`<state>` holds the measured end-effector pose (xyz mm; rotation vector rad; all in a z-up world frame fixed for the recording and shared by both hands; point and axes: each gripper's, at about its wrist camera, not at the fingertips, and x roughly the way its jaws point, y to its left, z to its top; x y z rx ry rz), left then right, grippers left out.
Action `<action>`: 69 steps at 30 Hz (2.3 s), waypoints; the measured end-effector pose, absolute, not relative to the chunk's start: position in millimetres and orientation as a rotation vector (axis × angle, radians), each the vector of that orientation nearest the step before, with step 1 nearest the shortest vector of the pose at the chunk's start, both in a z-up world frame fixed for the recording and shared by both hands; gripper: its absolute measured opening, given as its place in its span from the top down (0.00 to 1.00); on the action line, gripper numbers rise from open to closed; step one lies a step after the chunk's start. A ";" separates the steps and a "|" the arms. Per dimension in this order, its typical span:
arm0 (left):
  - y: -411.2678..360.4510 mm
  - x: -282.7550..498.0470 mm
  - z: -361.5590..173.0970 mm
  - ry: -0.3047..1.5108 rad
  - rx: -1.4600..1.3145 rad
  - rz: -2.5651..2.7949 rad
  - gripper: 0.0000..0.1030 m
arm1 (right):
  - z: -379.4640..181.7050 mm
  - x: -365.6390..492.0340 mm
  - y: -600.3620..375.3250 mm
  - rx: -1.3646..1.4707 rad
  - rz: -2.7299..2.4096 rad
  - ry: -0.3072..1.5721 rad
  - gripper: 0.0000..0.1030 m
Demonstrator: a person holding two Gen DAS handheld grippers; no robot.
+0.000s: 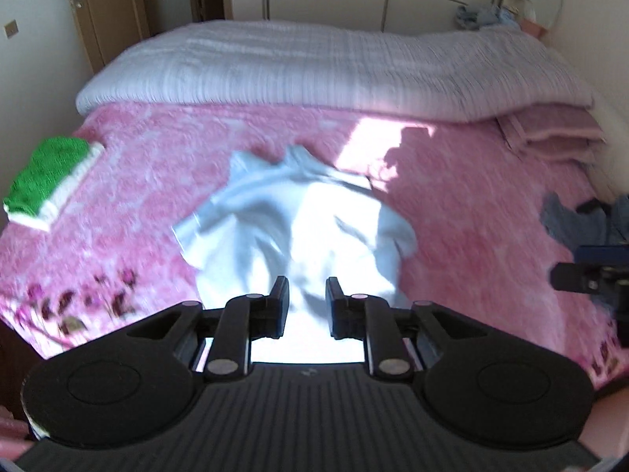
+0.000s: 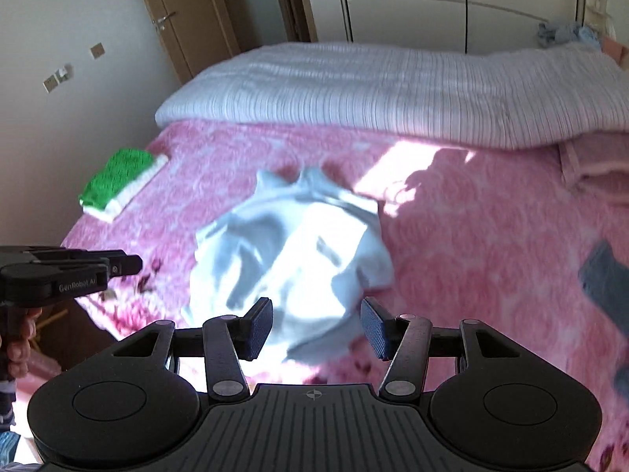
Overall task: Fold clothes
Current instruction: 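Lift the sweatshirt with both grippers and drop it onto the open bed, then move both open grippers toward the crumpled sweatshirt on the bed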
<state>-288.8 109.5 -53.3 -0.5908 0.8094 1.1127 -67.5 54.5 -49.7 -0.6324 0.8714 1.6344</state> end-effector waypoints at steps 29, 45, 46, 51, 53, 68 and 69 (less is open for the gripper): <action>-26.0 -281.0 -50.0 0.868 -0.535 1.120 0.79 | -60.0 -87.5 -57.1 -0.698 1.708 0.891 0.48; 25.8 -295.5 -84.4 0.954 -0.587 1.107 0.71 | -78.1 -88.1 -17.7 -0.709 1.617 0.956 0.48; 32.8 -297.2 -85.5 0.956 -0.586 1.100 0.71 | -78.9 -87.9 -12.3 -0.706 1.607 0.957 0.48; 77.0 -307.9 -88.1 0.970 -0.569 1.054 0.71 | -82.1 -87.4 19.3 -0.693 1.552 0.954 0.48; 96.1 -312.3 -89.3 0.975 -0.557 1.031 0.71 | -85.6 -88.3 33.4 -0.684 1.521 0.960 0.48; 183.9 -307.7 -127.6 1.091 -0.456 0.760 0.66 | -113.1 -98.2 90.7 -0.556 1.252 1.073 0.48; 184.9 -307.4 -133.1 1.102 -0.459 0.743 0.66 | -118.1 -98.4 91.1 -0.555 1.234 1.089 0.48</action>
